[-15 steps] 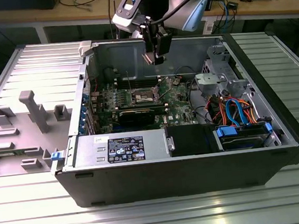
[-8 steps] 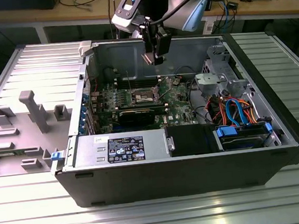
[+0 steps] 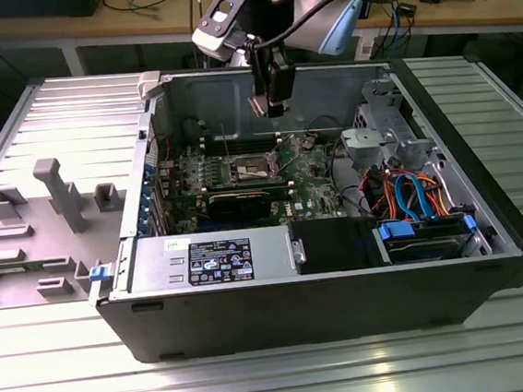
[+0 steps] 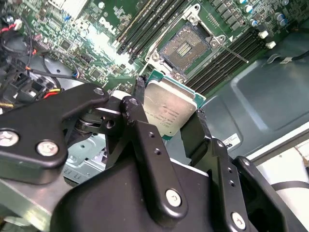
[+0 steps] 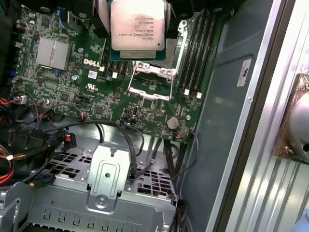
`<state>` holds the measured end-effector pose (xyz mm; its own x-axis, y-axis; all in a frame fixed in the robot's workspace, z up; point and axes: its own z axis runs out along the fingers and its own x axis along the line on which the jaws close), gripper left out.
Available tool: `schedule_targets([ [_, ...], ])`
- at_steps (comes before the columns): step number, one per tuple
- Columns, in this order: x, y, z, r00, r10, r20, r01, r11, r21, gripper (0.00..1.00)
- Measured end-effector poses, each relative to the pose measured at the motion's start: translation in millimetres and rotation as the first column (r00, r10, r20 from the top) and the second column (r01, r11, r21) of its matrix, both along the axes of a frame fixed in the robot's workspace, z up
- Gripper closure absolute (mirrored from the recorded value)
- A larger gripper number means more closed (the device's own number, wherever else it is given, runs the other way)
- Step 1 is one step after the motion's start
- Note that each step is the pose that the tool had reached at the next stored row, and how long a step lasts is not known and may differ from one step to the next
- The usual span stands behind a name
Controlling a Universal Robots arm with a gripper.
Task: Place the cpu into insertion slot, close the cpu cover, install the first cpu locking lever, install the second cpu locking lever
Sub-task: 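Place the cpu into insertion slot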
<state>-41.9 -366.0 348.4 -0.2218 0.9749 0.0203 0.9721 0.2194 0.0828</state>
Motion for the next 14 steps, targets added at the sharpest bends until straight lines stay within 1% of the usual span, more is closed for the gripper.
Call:
schedule_targets([
  [1,0.0,0.0,-1.1,0.9998,-0.022,-0.0013,0.022,0.9998,0.0000,0.46],
  [3,0.0,0.0,-2.3,0.9986,-0.053,-0.0020,0.053,0.9986,0.0000,0.46],
  [6,0.0,0.0,-3.7,0.9954,-0.095,-0.0029,0.095,0.9954,-0.0004,0.46],
  [9,-0.1,0.0,-4.8,0.9928,-0.119,-0.0055,0.119,0.9929,-0.0006,0.46],
  [12,0.0,0.0,-5.6,0.9920,-0.126,-0.0073,0.126,0.9921,-0.0005,0.46],
  [14,0.0,0.0,-7.2,0.9913,-0.131,-0.0080,0.131,0.9914,-0.0005,0.46],
])
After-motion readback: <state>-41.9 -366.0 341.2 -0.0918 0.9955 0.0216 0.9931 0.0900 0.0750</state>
